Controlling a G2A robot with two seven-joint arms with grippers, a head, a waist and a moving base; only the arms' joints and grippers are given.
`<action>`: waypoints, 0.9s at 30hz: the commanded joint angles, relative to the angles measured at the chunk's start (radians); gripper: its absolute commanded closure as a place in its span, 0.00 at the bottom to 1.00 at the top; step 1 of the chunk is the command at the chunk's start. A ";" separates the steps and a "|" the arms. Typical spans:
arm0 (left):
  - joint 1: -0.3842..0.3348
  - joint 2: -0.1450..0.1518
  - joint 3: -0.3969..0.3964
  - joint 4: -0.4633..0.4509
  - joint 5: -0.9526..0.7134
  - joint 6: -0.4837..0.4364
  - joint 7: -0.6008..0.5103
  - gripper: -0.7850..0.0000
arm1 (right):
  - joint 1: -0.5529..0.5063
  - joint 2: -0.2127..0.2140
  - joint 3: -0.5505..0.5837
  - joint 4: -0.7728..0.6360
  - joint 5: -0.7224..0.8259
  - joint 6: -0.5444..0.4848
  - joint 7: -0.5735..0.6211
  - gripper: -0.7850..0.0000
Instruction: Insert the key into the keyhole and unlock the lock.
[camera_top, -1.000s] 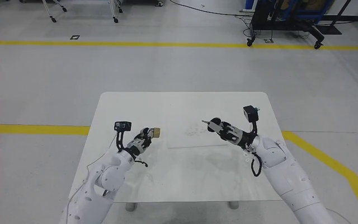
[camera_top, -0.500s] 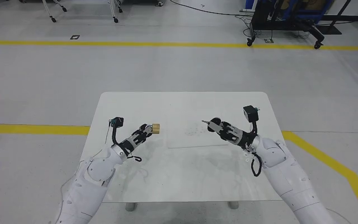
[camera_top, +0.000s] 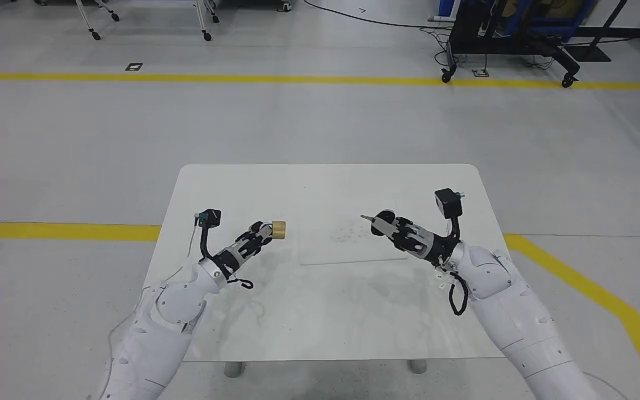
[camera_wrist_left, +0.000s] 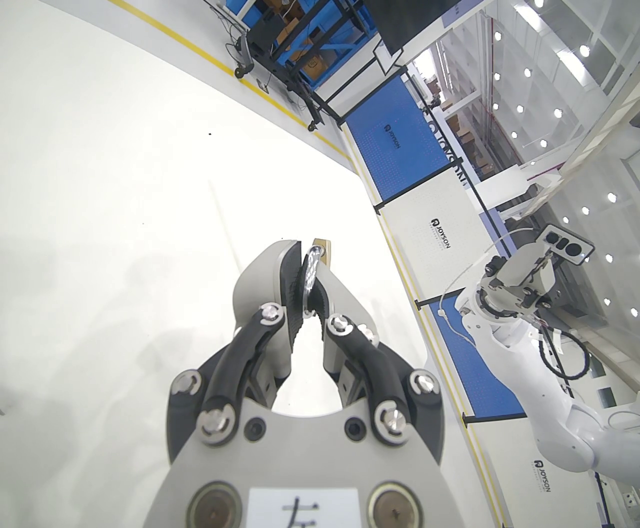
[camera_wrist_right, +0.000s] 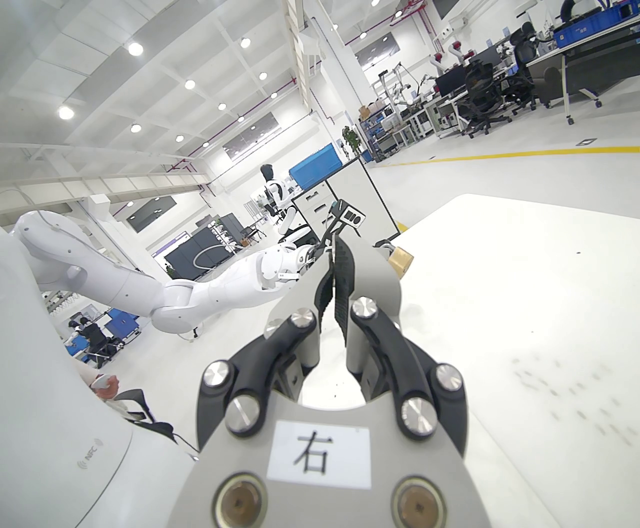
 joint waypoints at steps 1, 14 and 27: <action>0.013 -0.004 0.014 -0.007 -0.011 0.003 0.022 1.00 | 0.000 0.000 0.000 0.000 0.000 0.000 0.000 1.00; -0.174 -0.047 0.127 0.141 -0.411 -0.167 -0.233 1.00 | 0.127 -0.033 -0.085 0.047 0.041 0.191 -0.055 1.00; -0.191 -0.052 0.140 0.138 -0.449 -0.176 -0.264 1.00 | 0.143 -0.039 -0.101 0.057 0.033 0.214 -0.066 1.00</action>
